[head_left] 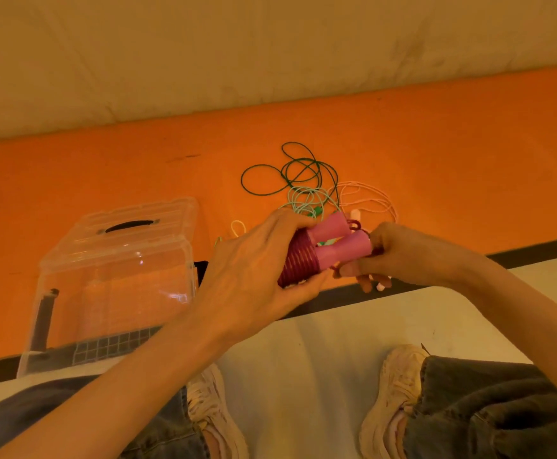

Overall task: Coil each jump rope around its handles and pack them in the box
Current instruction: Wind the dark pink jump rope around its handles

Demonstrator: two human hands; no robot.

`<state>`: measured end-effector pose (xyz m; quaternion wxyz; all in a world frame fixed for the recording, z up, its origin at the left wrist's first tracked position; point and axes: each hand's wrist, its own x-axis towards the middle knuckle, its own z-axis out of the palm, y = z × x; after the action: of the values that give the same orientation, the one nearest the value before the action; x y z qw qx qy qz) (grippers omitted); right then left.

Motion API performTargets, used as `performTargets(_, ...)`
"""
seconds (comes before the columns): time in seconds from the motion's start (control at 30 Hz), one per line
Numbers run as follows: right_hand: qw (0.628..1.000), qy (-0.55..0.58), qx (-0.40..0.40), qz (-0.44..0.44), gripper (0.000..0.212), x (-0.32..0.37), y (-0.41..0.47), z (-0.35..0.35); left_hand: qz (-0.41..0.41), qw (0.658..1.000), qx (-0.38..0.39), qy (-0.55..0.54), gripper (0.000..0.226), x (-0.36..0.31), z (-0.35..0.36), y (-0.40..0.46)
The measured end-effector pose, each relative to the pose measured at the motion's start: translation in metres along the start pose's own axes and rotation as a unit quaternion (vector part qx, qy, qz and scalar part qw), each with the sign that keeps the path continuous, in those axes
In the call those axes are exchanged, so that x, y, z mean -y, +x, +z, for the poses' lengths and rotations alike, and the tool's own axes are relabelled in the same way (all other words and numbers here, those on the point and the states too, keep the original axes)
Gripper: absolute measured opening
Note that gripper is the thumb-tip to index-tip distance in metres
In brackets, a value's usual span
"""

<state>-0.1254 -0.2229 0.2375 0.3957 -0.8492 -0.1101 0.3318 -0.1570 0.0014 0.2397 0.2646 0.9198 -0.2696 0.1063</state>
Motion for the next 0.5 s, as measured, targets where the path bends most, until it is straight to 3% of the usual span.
performTargets(0.1, 0.998, 0.048, 0.036, -0.031, 0.016, 0.006, -0.009, 0.012, -0.034, 0.999, 0.004, -0.019, 0.051, 0.004, 0.002, -0.001)
performTargets(0.3, 0.995, 0.072, 0.033, -0.053, 0.029, 0.023, -0.030, 0.012, -0.049, 0.998, 0.029, -0.011, 0.052, 0.007, 0.004, -0.002)
performTargets(0.5, 0.994, 0.100, 0.016, -0.036, 0.023, 0.030, -0.036, 0.005, -0.019, 0.999, 0.021, 0.028, 0.050, 0.002, 0.003, 0.001)
